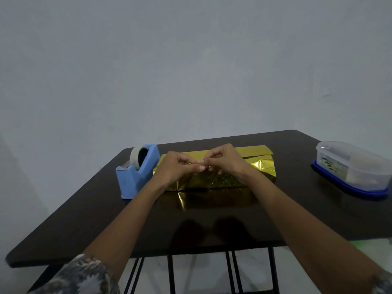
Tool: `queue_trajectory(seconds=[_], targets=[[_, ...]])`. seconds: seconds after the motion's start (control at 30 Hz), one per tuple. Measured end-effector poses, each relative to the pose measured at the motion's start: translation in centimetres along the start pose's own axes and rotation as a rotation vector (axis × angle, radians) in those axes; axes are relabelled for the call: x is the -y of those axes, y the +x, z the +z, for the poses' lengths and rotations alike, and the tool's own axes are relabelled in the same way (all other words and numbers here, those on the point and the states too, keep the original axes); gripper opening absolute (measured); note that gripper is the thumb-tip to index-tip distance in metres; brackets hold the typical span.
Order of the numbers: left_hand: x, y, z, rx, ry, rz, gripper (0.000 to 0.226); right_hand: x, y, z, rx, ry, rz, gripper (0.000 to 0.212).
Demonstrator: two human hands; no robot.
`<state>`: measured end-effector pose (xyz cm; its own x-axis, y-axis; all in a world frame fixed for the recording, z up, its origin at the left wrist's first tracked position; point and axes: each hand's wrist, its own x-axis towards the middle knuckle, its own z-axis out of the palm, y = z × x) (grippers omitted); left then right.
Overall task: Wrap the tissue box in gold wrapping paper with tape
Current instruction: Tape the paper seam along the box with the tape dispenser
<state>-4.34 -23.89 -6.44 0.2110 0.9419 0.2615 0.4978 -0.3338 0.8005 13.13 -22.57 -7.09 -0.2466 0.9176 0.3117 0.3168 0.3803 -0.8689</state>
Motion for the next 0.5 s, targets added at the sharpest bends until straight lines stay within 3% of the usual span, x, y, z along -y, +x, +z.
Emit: queue_trajectory(seconds=[0.07, 0.2, 0.3, 0.43, 0.5], targets=[[0.2, 0.4, 0.0, -0.012, -0.026, -0.050, 0.025, 0.0, 0.1, 0.4, -0.029, -0.030, -0.019, 0.008], [1.1, 0.9, -1.8, -0.062, -0.002, -0.228, 0.079, 0.3, 0.1, -0.1, -0.161, 0.053, -0.038, 0.008], [1.4, 0.4, -3.3, -0.158, -0.111, -0.147, 0.060, 0.5, 0.2, -1.7, -0.203, 0.082, -0.044, 0.011], [0.6, 0.2, -2.2, 0.008, -0.446, -0.203, 0.071, 0.7, 0.3, -0.7, -0.171, 0.168, -0.033, 0.009], [0.3, 0.4, -1.3, 0.073, -0.551, -0.248, 0.064, 0.8, 0.3, 0.1, -0.158, 0.183, -0.042, 0.008]])
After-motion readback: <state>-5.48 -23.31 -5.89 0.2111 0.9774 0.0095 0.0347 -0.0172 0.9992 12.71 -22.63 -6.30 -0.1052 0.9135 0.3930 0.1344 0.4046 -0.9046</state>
